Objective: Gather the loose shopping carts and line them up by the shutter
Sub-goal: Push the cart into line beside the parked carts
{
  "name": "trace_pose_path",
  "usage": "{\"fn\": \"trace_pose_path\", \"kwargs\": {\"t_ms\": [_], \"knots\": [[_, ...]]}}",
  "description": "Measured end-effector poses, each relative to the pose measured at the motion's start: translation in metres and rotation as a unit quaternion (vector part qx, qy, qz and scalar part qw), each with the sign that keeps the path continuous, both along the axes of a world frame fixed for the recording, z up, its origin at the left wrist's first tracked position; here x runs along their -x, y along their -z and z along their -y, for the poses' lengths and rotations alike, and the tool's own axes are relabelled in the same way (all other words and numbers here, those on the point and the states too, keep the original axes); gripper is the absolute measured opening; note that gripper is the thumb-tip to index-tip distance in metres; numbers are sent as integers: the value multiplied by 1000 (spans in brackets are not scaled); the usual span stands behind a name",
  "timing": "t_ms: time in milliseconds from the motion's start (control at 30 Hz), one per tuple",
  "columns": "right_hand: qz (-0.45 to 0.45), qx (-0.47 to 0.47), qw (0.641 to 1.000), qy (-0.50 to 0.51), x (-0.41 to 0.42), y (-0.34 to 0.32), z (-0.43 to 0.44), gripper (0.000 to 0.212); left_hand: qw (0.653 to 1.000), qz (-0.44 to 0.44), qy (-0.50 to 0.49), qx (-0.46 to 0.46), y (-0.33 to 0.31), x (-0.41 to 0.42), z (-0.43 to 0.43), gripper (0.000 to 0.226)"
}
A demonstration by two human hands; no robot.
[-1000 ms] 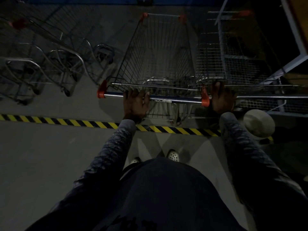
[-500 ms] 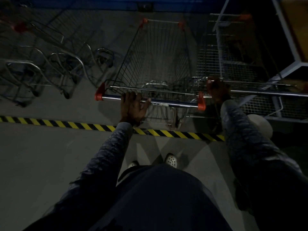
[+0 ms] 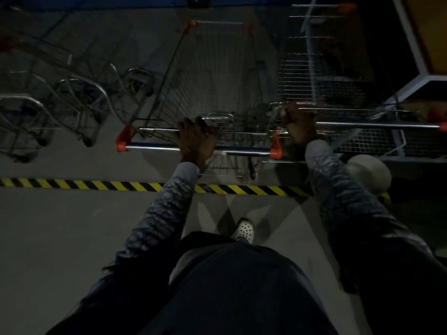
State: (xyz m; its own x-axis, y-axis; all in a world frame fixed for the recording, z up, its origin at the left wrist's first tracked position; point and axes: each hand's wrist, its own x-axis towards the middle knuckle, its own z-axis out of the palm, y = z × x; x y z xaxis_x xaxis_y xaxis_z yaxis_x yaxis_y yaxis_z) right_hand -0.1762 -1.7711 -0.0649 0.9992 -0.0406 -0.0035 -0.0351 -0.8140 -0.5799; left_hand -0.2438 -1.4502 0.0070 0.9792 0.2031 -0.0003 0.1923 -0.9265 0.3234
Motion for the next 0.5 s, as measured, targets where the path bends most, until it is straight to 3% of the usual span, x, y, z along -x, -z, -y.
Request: {"fn": "trace_pose_path", "kwargs": {"t_ms": [100,267,367,500], "knots": [[4,-34,999,7,17,-17,9,50,994,22,105,1,-14,-16,60,36],[119,169,959,192,60,-38,64,57,962,11,273,-7,-30,-34,148,43],[1,155,958,241,68,-30,123,69,934,-4,357,0,-25,-56,196,46],[-74,168,964,190,55,-16,156,94,900,-124,418,-2,-12,-80,238,53]]}}
